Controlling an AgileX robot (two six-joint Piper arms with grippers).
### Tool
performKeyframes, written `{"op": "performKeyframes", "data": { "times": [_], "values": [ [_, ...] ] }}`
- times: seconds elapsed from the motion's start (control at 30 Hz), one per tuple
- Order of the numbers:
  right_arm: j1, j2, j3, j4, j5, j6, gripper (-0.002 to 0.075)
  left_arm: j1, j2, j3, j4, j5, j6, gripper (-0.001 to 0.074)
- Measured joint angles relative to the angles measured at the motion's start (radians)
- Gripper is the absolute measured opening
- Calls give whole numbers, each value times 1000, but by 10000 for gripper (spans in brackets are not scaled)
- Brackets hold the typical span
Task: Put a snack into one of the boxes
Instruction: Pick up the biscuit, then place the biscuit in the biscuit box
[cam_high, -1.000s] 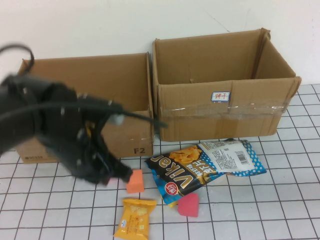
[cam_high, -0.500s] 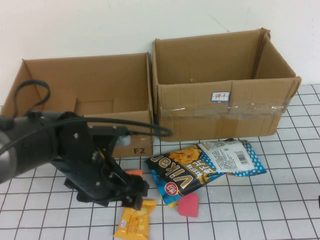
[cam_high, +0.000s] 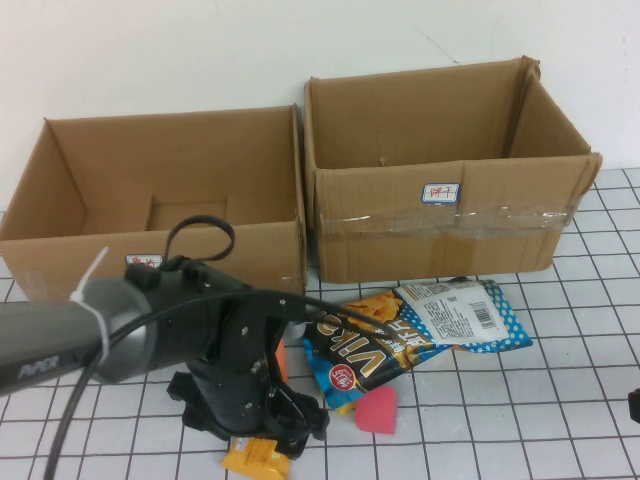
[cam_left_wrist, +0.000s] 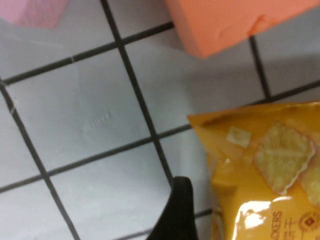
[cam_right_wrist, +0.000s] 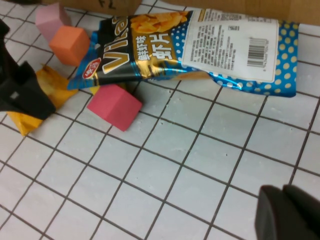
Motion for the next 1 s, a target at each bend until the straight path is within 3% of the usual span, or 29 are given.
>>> {"op": "performKeyframes", "data": {
  "times": [0.13,0.3,0.6,0.83,1.0],
  "values": [
    [0,0,0,0,0,0,-1,0,22,-4,11,0,-4,563],
    [0,0,0,3,0,-1,-1,0,25,-4,12,0,-2,399],
    [0,0,0,13,0,-1,-1,0,25,-63,-41,88,22,401],
    [0,0,0,19,0,-2,-1,0,-14,-294,-216,297,271,401],
    [0,0,0,19,0,-2,-1,-1,-42,-527,-323,326,398,401]
  ]
}}
